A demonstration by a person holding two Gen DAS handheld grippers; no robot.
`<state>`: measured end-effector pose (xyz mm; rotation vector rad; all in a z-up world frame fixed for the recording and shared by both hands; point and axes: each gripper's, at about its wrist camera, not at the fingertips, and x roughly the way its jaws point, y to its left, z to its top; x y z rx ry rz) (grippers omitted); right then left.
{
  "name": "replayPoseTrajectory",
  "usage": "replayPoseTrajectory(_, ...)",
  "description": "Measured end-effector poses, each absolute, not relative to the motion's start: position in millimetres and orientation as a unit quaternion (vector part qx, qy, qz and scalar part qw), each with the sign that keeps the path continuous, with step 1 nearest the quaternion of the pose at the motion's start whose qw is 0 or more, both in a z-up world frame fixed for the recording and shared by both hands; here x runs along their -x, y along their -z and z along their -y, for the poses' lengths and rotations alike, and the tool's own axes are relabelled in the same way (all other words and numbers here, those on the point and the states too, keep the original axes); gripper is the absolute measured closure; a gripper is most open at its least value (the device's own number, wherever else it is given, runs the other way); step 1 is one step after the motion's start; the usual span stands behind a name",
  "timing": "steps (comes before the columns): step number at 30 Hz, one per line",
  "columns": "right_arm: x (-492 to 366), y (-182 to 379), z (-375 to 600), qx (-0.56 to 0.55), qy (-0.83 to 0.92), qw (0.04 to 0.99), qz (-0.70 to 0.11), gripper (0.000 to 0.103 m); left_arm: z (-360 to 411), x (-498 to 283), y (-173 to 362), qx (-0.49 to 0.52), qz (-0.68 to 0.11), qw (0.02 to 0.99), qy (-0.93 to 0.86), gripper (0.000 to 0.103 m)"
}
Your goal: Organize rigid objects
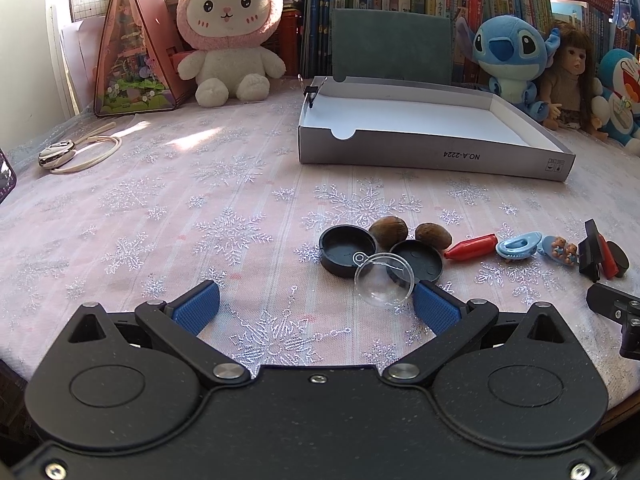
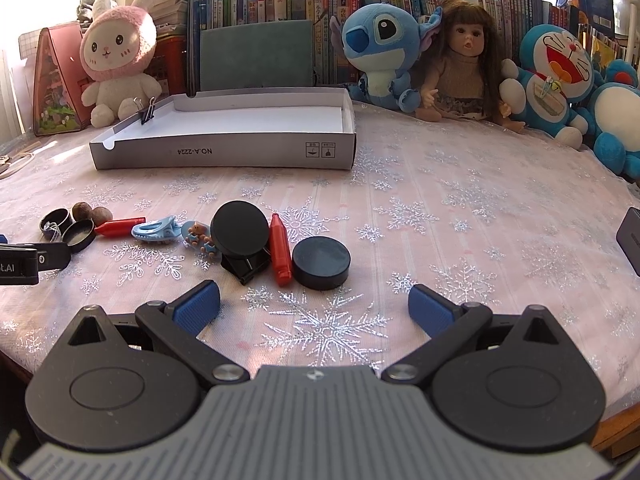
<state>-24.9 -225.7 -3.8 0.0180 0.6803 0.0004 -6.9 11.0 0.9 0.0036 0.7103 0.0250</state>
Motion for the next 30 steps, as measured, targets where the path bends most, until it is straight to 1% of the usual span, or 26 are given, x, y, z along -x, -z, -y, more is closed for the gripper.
replayPoseTrajectory(10, 31, 10, 225, -0.012, -0.003, 0.953, -0.303, 0.0, -11, 11, 2, -0.005, -0.342, 0.94, -0.008, 0.0)
replayPoseTrajectory(11, 32, 10, 225, -0.012, -0.003, 0.954, -0.3, 0.0, -11, 13, 1, -0.006, -0.341, 0.94, -0.003, 0.003)
replayPoseTrajectory(14, 32, 11, 227, -0.011, -0.012, 0.956, -0.292, 0.0, -11, 21, -1, -0.008, -0.33, 0.944, 0.01, 0.02)
replayPoseTrajectory(15, 32, 11, 227, -0.01, -0.014, 0.957, -0.289, 0.0, -10, 24, -2, -0.011, -0.327, 0.945, 0.016, 0.023)
replayPoseTrajectory(19, 37, 15, 225, -0.015, -0.011, 0.963, -0.268, 0.0, -8, 30, -2, -0.013, -0.321, 0.947, 0.032, 0.025)
replayPoseTrajectory(22, 40, 17, 224, -0.024, -0.002, 0.968, -0.248, 0.0, -8, 32, 0, -0.004, -0.314, 0.949, 0.037, 0.022)
replayPoseTrajectory(24, 39, 16, 225, -0.03, -0.004, 0.968, -0.251, 0.0, -7, 31, 1, -0.006, -0.313, 0.949, 0.034, 0.019)
replayPoseTrajectory(27, 35, 14, 224, -0.015, -0.017, 0.964, -0.264, 0.0, -6, 31, 1, -0.011, -0.314, 0.949, 0.034, 0.019)
replayPoseTrajectory(28, 34, 13, 225, -0.015, -0.02, 0.963, -0.269, 0.0, -6, 31, 1, -0.01, -0.315, 0.948, 0.036, 0.019)
replayPoseTrajectory(30, 33, 11, 227, -0.016, -0.022, 0.961, -0.275, 0.0, -6, 31, -1, -0.005, -0.317, 0.948, 0.039, 0.025)
